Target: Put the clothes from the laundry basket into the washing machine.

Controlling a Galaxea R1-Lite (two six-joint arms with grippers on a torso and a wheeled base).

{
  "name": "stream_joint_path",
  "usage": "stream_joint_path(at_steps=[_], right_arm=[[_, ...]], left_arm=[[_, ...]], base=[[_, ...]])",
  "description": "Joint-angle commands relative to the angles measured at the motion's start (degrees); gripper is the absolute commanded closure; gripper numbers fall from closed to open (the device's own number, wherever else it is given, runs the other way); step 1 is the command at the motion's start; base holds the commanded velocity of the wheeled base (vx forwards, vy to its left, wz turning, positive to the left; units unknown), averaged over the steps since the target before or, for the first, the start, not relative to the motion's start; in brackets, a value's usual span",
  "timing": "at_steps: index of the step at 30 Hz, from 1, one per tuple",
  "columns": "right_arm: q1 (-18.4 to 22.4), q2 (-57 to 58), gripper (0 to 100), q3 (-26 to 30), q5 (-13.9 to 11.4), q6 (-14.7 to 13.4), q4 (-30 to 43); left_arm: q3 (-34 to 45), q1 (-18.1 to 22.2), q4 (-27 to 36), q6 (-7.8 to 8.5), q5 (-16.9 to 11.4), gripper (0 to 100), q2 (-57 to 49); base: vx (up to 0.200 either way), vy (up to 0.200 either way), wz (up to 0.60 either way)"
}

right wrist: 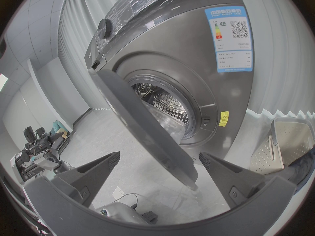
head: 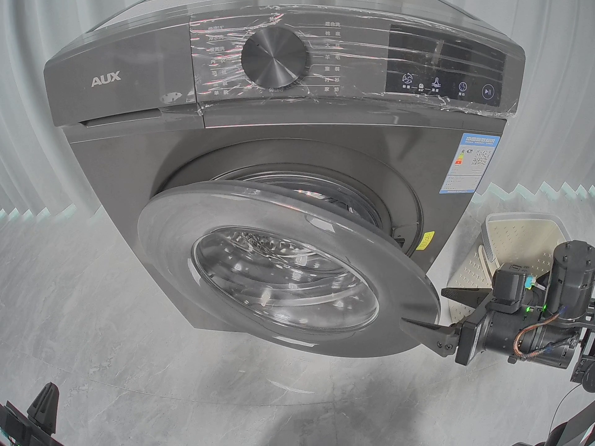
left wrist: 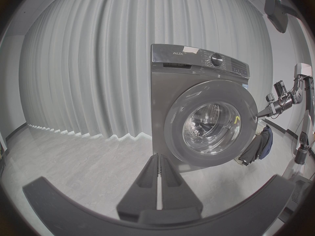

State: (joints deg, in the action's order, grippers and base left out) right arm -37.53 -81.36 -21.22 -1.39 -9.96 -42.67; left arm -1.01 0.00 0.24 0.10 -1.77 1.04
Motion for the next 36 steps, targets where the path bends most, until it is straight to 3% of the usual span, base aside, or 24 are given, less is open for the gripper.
stream_joint_path(at_steps=[1,9,23,36], right_arm=[[0.97,0.68,0,-1.10,-0.02,0.03,-0.05],[2.11,-4.16,0,-6.73,-0.10,0.03,0.04],[-1.66,-0.82,0,-1.98,-0.19,0.03,0.13],[2.64,-5.74,0,-5.76,-0.19,0.91,-0.93]], left_arm=[[0.92,0.00,0.02,0.25,0.01,100,-1.04],[0.92,0.00,0.02,0.08,0.01,100,-1.04],[0.92,0.00,0.02,-0.01,0.01,100,-1.04],[0.92,0.00,0.02,0.17,0.01,100,-1.04]], base=[[-0.200,0.000,0.00],[0.000,0.000,0.00],[0.000,0.043,0.00],[0.000,0.000,0.00]])
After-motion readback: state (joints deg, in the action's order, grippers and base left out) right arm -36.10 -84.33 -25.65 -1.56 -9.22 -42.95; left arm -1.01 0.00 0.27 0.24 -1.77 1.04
